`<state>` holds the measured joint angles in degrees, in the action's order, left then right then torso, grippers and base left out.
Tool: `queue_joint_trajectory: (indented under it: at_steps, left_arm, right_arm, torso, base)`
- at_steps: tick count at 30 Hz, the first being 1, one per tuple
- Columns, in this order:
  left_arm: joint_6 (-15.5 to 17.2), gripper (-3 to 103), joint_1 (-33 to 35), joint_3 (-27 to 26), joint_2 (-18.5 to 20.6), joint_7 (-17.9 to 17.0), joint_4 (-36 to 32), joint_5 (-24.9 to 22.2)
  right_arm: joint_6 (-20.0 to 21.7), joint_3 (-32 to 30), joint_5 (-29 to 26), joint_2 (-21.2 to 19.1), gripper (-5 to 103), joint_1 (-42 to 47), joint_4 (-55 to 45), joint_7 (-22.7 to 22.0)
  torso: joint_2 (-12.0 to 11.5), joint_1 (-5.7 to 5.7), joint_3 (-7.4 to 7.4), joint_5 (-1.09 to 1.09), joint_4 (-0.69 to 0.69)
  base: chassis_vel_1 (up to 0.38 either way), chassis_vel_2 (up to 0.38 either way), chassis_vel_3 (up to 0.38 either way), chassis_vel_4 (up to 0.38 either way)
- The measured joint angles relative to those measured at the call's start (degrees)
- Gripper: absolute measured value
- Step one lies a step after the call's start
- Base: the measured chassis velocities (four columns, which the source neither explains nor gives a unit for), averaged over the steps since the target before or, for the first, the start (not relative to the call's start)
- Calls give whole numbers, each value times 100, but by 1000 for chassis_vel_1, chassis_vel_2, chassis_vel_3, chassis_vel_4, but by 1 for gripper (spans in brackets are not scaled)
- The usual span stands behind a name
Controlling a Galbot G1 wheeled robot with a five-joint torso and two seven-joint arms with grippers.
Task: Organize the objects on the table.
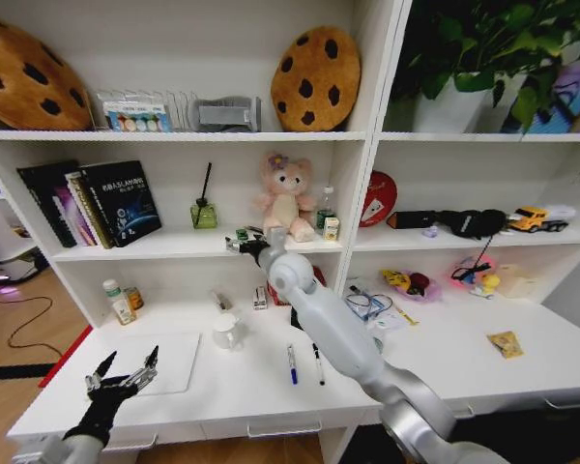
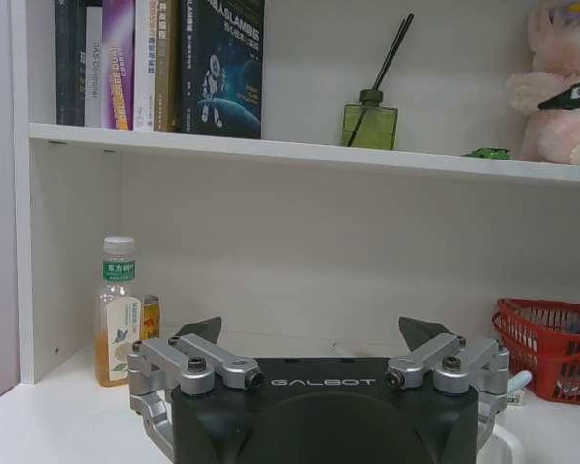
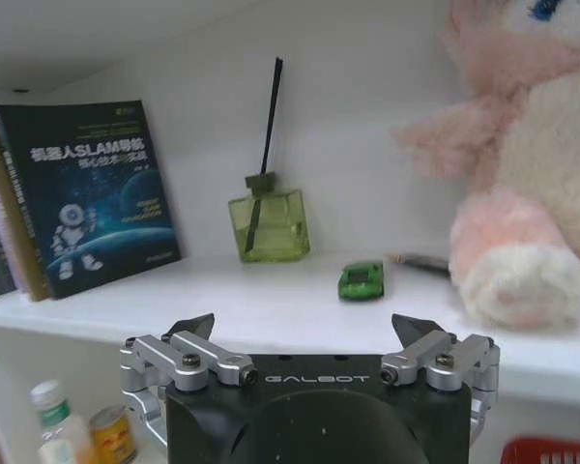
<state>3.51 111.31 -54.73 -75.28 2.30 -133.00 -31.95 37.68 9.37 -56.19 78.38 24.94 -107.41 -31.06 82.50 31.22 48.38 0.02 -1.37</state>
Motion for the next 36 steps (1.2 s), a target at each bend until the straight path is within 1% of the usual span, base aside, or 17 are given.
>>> queue_joint_trajectory:
  at_steps: [1, 2, 6, 9, 13, 15, 16, 18, 19, 21, 24, 26, 29, 32, 33, 35, 36]
  left_arm:
    - [0, 100, 1, 1, 0, 1, 0, 0]
    - [0, 100, 0, 0, 0, -1, 0, 0]
    - [0, 100, 1, 0, 0, -1, 0, 0]
    - [0, 100, 0, 0, 0, -2, 0, 0]
    - [0, 100, 1, 0, 0, -2, 0, 0]
    - [0, 100, 0, 0, 0, -2, 0, 0]
    - [0, 100, 0, 0, 0, -2, 0, 0]
    - [0, 100, 1, 0, 0, -2, 0, 0]
    - [0, 100, 1, 0, 0, -2, 0, 0]
    - [0, 100, 1, 0, 0, -3, 0, 0]
    - [0, 100, 1, 0, 0, -2, 0, 0]
    - [0, 100, 1, 0, -1, -2, 0, 0]
    - [0, 100, 1, 0, 0, -3, 0, 0]
    - [0, 100, 1, 0, 0, -4, 0, 0]
    - [0, 100, 1, 0, 0, -4, 0, 0]
    - [0, 100, 1, 0, 0, -3, 0, 0]
    - [0, 100, 1, 0, 0, -3, 0, 0]
  right_arm:
    - [41, 36, -419, -144, 100, 177, -453, -352]
    - [47, 47, -565, -216, 100, 280, -684, -501]
    - [44, 14, -613, -330, 100, 542, -960, -665]
    - [23, -267, -202, -539, 100, 1448, -1014, -746]
    - [-24, -371, 73, -550, 100, 1949, -921, -712]
    - [-155, -554, 589, -501, 100, 2674, -653, -532]
    - [-155, -554, 589, -501, 100, 2674, -653, -532]
    - [-377, -718, 1173, -402, 100, 3197, -343, -337]
    - [-377, -718, 1173, -402, 100, 3197, -343, -337]
    - [-687, -765, 1795, -242, 100, 3534, 51, -335]
    - [-774, -736, 1845, -198, 103, 3565, 144, -381]
    - [-823, -715, 1894, -165, 96, 3580, 226, -350]
    - [-845, -684, 1909, -135, 93, 3582, 304, -349]
    - [-848, -591, 1888, -93, 77, 3562, 384, -436]
    - [-848, -591, 1888, -93, 77, 3562, 384, -436]
    - [-846, -526, 1857, -75, 66, 3550, 397, -535]
    - [-846, -526, 1857, -75, 66, 3550, 397, -535]
  torso:
    - [0, 0, 0, 0, 1]
    - [0, 0, 0, 0, 2]
    - [1, -1, -1, -1, 6]
    - [0, 0, 0, -2, 3]
    - [0, 0, 0, 0, 2]
    - [0, 0, 0, 0, 1]
    - [0, 0, 0, 0, 1]
    - [0, 0, 0, -1, 2]
    - [0, 0, 0, -1, 2]
    - [0, 0, 0, -2, 3]
    - [0, 0, 0, -2, 4]
    - [0, 0, 0, -2, 4]
    - [0, 0, 0, -2, 4]
    - [0, 0, 1, -2, 4]
    - [0, 0, 1, -2, 4]
    - [0, 0, 1, -2, 4]
    - [0, 0, 1, -2, 4]
  base:
    - [0, 0, 0, 0]
    - [0, 0, 0, 0]
    - [0, 0, 0, 0]
    - [0, 0, 0, 0]
    - [0, 0, 0, 0]
    - [0, 0, 0, 0]
    - [0, 0, 0, 0]
    - [0, 0, 0, 0]
    - [0, 0, 0, 0]
    - [0, 0, 0, 0]
    - [0, 0, 0, 0]
    - [0, 0, 0, 0]
    - [0, 0, 0, 0]
    - [0, 0, 0, 0]
    - [0, 0, 0, 0]
    - [0, 0, 0, 0]
    - [0, 0, 0, 0]
